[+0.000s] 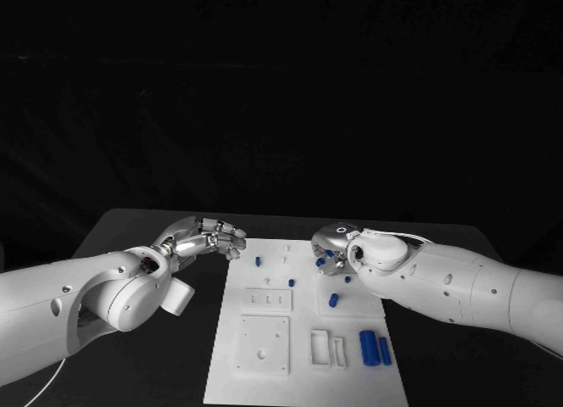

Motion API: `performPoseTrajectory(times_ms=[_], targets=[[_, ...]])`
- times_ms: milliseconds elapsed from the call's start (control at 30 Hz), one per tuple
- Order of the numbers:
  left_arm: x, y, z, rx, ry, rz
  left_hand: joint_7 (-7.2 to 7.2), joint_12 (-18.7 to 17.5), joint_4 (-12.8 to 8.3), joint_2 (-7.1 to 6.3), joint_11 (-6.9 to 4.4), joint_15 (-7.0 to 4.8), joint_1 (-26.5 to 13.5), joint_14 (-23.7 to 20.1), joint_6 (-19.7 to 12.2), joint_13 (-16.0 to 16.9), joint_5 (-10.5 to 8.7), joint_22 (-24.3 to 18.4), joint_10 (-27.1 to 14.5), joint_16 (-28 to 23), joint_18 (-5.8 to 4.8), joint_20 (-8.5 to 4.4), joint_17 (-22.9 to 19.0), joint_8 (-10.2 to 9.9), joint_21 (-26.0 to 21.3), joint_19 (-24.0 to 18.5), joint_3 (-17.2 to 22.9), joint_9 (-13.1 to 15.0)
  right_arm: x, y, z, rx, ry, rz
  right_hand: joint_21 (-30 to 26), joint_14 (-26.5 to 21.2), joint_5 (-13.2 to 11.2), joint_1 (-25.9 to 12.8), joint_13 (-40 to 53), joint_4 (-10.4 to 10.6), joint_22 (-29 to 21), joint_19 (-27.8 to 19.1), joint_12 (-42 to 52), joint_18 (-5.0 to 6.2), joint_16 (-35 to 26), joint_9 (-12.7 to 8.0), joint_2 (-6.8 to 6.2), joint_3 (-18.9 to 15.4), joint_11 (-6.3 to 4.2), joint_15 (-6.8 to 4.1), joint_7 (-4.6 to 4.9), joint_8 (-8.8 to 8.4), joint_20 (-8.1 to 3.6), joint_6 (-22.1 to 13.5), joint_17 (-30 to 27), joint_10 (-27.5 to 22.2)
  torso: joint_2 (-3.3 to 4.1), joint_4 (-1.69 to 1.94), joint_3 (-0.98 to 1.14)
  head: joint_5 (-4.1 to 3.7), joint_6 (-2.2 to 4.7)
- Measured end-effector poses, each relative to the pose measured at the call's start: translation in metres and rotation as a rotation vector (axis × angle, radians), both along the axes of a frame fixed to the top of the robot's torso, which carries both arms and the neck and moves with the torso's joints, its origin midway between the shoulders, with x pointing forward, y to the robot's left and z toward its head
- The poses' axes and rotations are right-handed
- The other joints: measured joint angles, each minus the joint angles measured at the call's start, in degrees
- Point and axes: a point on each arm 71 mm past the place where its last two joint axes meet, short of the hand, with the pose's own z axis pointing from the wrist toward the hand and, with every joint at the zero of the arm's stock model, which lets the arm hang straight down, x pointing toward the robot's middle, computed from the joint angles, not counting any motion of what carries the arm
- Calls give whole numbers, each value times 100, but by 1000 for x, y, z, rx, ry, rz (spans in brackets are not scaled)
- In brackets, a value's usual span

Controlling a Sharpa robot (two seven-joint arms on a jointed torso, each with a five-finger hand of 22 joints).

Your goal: Assemble the parts on the task board

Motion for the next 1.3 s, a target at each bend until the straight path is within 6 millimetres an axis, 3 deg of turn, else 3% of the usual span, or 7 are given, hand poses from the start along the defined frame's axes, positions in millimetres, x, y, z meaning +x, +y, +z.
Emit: performPoseTrajectory(times_ms=[200, 533, 567, 800, 1067, 1100, 1300], targets=[[0, 0, 0, 0, 0, 0, 0, 0, 15, 0, 0, 0, 0, 0, 0, 0, 0, -5, 0, 0, -1, 0, 0, 0, 0, 0, -15, -6, 0, -3, 0, -4, -6, -4, 0, 6, -40, 0, 13, 6, 0, 19, 0, -1, 21, 14, 0, 48, -21, -5, -19, 0, -18, 20, -14, 21, 39, 0, 1, 5, 12], [0, 1, 0, 1, 0, 1, 0, -27, 15, 0, 0, 0, 0, 0, 0, 0, -21, -5, 0, 0, -2, 0, 1, 0, 0, 0, -15, -6, -1, 2, 2, 2, -14, 9, 58, -11, -528, 38, 132, 49, 0, 53, 28, -7, 75, 82, 38, 364, -82, -38, -78, 0, -49, 183, -92, 208, 118, -6, 1, 15, 53], [0, 1, 0, 1, 0, 1, 0, -27, 16, 0, 0, 0, 0, 0, 0, 1, -21, -5, 0, 0, -2, 0, 1, 0, 0, 0, -15, -5, -1, 2, 3, 3, -16, 9, 64, -11, -549, 38, 141, 49, 0, 70, 29, -85, 75, 87, 38, 364, -91, -38, -84, 0, -71, 192, -98, 238, 127, -6, 0, 13, 62], [0, 1, 0, 1, 0, 0, 0, -27, 16, 0, -1, 0, 0, 0, 0, 1, -21, -4, 0, 0, -3, 0, 1, 0, 1, 0, -15, -5, -1, 2, 6, 13, -31, 7, 94, -12, -572, 57, 220, 70, 0, 69, 56, -101, 98, 120, 79, 435, -131, -39, -129, 30, -108, 260, -123, 341, 170, -7, -7, 23, 90], [1, 1, 0, 1, 0, 1, 0, -27, 15, 20, -1, 0, -19, 0, 0, 1, -21, -9, 0, 0, -3, 0, 1, 0, -19, 0, -15, -11, -1, 3, 8, 23, -53, 7, 177, 2, -639, 160, 349, -131, 0, 58, 146, -135, 162, 204, 251, 635, -206, -90, -205, 125, -122, 466, -132, 516, 206, -13, -14, 30, 114], [1, 1, 0, 1, 0, 1, 0, -27, 15, 20, -1, 0, -19, 0, 0, 1, -21, -9, 1, 0, -3, 0, 1, 0, -19, 0, -15, -11, -1, 3, 8, 23, -56, 7, 200, 2, -639, 164, 349, -161, 0, 47, 154, -182, 165, 215, 255, 664, -221, -90, -214, 141, -133, 509, -135, 561, 209, -14, -14, 31, 116], [2, 2, 0, 2, 0, 3, 0, -49, 15, 20, -1, 0, -19, 0, 0, 1, -21, -9, 0, -16, -4, 0, 1, 0, -19, 0, -15, -11, -3, 4, 9, 29, -78, 13, 243, 20, -662, 214, 384, -235, 0, 67, 234, -189, 165, 291, 304, 721, -257, -109, -270, 206, -153, 600, -149, 628, 226, -1, -15, 2, 132]])
